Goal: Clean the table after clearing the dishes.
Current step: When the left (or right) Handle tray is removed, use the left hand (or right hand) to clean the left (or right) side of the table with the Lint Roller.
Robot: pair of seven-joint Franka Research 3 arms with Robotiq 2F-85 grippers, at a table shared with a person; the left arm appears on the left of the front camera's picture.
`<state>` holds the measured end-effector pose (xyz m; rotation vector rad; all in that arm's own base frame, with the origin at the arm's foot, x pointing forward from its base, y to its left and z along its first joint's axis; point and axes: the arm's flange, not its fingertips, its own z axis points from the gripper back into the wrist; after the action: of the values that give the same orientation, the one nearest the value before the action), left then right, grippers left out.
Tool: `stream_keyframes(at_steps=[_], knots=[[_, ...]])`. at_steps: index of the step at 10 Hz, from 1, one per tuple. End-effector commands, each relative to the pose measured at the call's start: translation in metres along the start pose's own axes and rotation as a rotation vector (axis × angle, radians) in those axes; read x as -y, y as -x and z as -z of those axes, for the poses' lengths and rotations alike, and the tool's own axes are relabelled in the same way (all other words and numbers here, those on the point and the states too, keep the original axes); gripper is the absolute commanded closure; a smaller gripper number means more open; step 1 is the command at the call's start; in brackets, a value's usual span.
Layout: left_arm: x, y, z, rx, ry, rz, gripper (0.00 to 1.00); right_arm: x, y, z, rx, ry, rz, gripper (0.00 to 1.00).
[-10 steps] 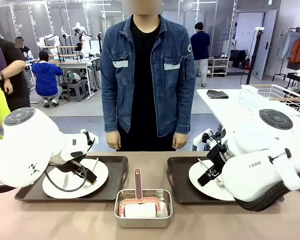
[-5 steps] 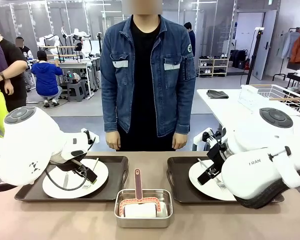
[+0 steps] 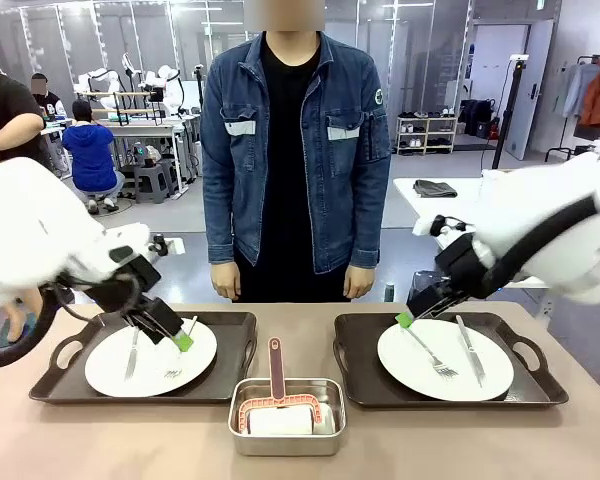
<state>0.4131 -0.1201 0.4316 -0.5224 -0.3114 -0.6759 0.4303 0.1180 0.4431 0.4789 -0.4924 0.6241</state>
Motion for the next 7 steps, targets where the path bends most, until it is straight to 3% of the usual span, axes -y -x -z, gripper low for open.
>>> stream_keyframes(at_steps=[1,3,4,5,6,7], knots=[[-0.045,0.007,-0.023,-0.06,0.272,-0.099,0.0,0.034,0.01,-0.004,-0.001,-0.215,0.079,0.0],[-0.067,0.036,-0.051,0.066,0.517,-0.131,0.0,0.061,0.043,-0.029,0.086,-0.447,0.204,0.0],[-0.09,0.054,-0.062,0.147,0.626,-0.224,0.0,0.074,0.057,-0.041,0.141,-0.524,0.283,0.0],[-0.111,0.076,-0.075,0.178,0.712,-0.293,0.0,0.085,0.071,-0.056,0.203,-0.572,0.339,0.0],[-0.132,0.097,-0.089,0.27,0.781,-0.311,0.0,0.099,0.086,-0.074,0.26,-0.587,0.376,0.0],[-0.156,0.116,-0.098,0.333,0.781,-0.377,0.0,0.117,0.1,-0.091,0.279,-0.559,0.433,0.0]])
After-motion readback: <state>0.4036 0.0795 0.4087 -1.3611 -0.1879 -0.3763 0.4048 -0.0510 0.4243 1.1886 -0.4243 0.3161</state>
